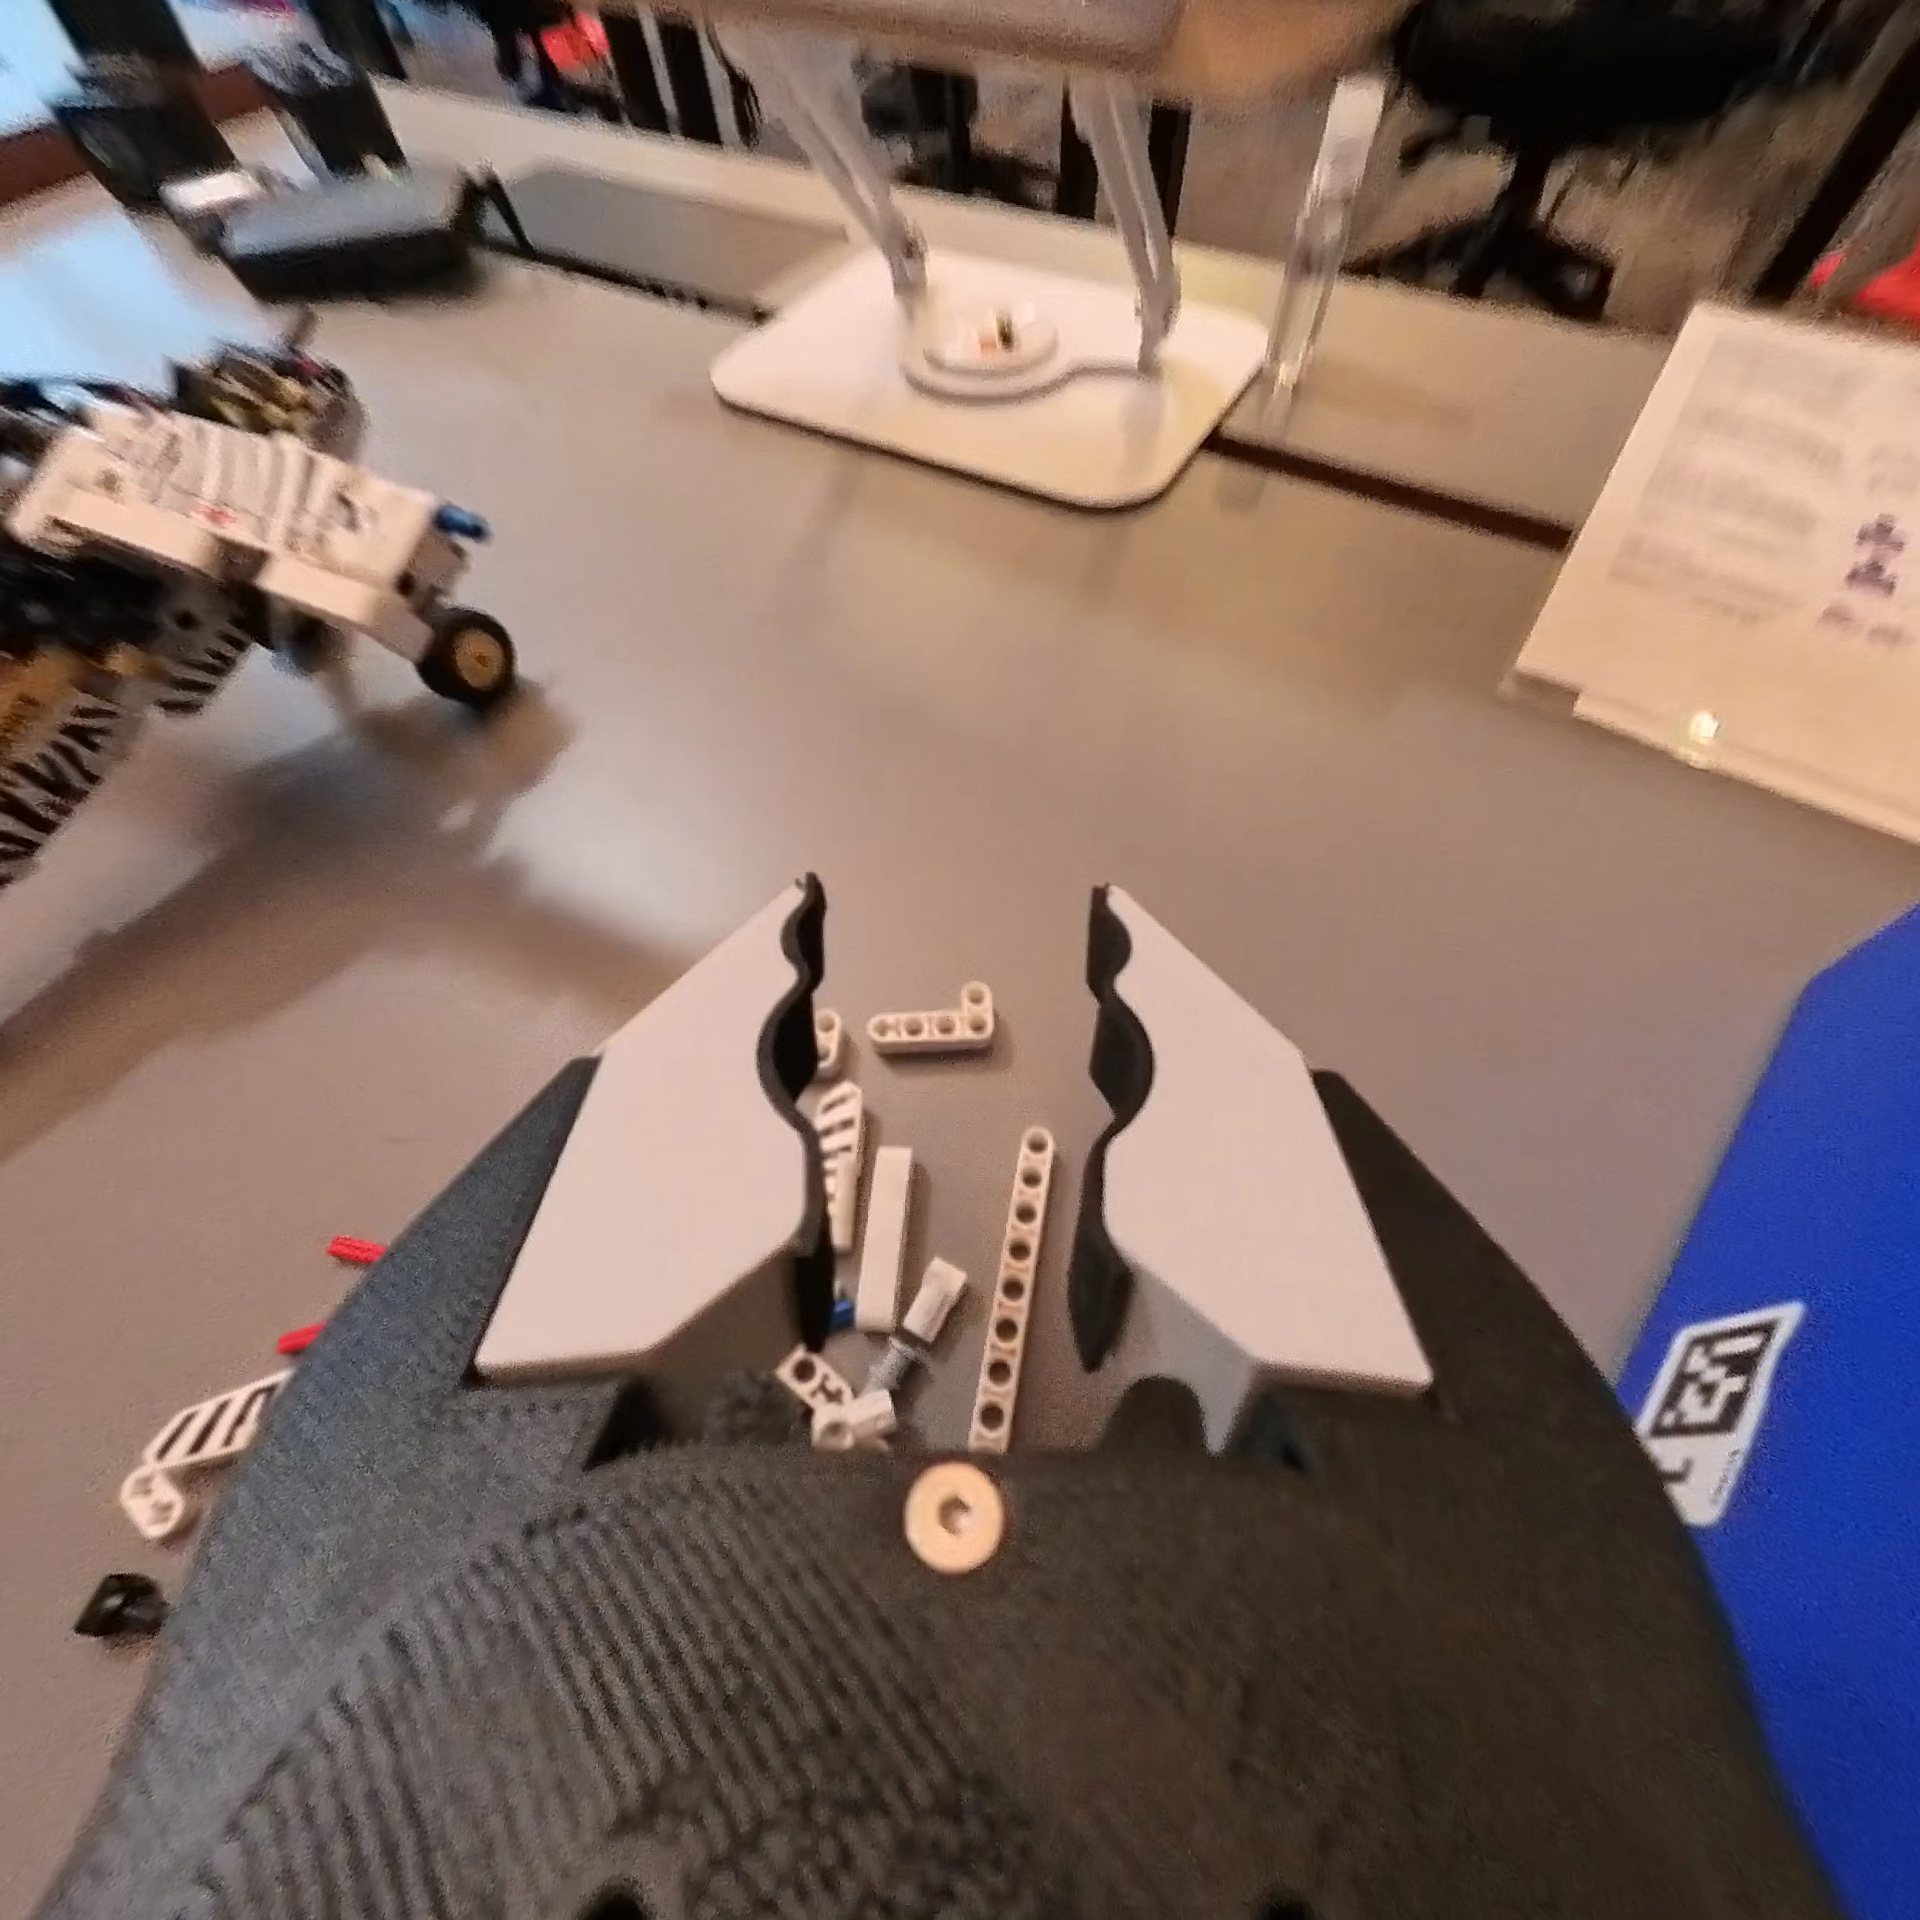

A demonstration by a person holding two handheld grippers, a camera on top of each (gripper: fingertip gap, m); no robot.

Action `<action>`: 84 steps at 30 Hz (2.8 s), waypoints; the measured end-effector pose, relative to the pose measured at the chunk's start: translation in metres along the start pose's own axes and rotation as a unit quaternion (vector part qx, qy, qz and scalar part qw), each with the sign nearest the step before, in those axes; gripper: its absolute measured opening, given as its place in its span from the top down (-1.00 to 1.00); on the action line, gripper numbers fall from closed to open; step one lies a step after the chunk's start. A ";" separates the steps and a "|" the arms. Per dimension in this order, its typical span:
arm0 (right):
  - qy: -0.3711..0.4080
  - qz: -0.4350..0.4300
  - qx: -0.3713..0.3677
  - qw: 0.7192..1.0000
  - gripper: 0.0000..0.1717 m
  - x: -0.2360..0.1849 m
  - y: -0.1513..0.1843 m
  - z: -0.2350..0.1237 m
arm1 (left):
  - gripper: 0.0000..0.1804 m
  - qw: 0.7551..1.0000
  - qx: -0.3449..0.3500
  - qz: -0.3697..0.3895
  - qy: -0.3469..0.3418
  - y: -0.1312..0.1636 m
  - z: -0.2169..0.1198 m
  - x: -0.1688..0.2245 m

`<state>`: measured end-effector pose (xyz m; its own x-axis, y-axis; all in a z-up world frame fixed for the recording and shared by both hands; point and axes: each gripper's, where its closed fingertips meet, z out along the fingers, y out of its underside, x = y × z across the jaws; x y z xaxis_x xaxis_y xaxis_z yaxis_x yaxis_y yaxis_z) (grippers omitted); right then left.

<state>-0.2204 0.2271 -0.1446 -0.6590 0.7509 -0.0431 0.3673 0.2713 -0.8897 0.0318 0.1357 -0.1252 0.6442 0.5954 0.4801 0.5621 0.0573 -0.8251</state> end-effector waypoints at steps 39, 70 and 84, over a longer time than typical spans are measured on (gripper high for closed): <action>-0.020 -0.130 0.065 0.989 0.62 -0.040 -0.014 -0.015 | 0.99 0.956 0.175 0.080 -0.223 -0.101 -0.068 -0.113; -0.226 -0.281 0.122 0.925 0.84 -0.227 -0.022 0.002 | 0.64 0.972 0.193 -0.129 -0.033 -0.063 -0.045 -0.138; -0.289 -0.231 0.221 0.902 0.68 -0.250 -0.094 -0.010 | 1.00 0.955 0.213 -0.194 -0.067 -0.063 -0.051 -0.161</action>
<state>-0.0838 0.0198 -0.0454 -0.9541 0.1442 0.2624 -0.2478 0.1118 -0.9623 -0.0813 -0.0048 -0.1356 0.3421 0.5581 0.7560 0.4657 0.5981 -0.6522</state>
